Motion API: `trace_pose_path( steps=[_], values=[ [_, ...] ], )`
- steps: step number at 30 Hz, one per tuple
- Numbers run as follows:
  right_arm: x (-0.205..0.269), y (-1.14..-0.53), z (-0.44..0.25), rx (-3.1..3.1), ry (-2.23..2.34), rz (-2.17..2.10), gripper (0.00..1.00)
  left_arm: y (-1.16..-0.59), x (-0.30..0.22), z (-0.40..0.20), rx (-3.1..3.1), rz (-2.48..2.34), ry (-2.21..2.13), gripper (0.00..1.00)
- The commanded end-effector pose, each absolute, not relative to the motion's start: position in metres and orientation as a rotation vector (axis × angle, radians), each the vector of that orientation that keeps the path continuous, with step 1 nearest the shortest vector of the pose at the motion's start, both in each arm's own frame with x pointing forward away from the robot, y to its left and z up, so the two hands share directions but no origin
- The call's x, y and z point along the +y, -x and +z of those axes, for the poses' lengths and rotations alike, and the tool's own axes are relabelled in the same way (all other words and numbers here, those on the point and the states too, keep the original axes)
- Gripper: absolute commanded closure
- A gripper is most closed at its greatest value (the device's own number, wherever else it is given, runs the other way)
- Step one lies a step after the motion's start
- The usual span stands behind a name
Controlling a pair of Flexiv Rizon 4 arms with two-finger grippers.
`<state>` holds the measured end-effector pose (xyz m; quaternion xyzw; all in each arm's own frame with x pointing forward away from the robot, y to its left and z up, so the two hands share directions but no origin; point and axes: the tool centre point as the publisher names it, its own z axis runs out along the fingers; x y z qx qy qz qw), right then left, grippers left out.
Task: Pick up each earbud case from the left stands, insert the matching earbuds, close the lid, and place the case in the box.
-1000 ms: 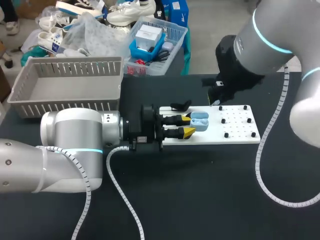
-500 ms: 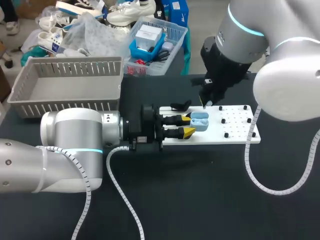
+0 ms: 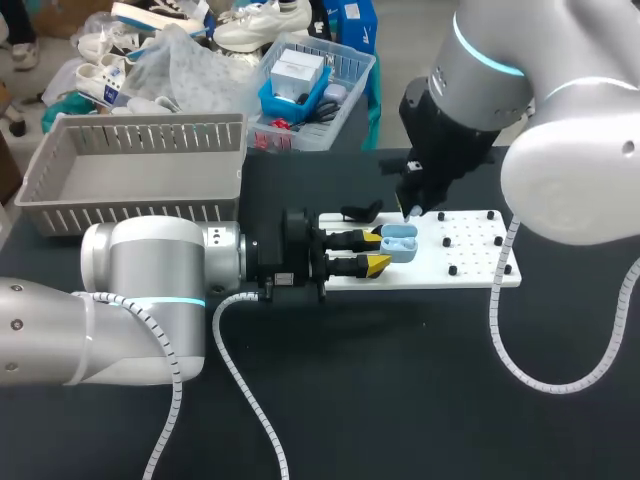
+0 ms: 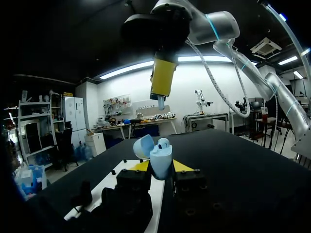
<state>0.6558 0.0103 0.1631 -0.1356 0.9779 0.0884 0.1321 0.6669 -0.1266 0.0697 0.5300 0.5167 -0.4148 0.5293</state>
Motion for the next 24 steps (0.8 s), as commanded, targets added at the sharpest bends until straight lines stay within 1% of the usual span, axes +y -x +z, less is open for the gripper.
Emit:
trace_pose_path(
  steps=[1, 13, 24],
  values=[
    [0.010, -0.653, 0.163, 2.831, 0.388, 0.255, 1.00, -0.667, -0.127, 0.069, 1.235, -0.987, -1.264, 1.00],
    [0.022, -0.656, 0.148, 2.821, 0.488, 0.290, 1.00, -0.667, -0.127, 0.069, 1.235, -0.987, -1.264, 1.00],
    [0.024, -0.658, 0.142, 2.806, 0.520, 0.292, 1.00, -0.667, -0.127, 0.069, 1.235, -0.987, -1.264, 1.00]
  ],
)
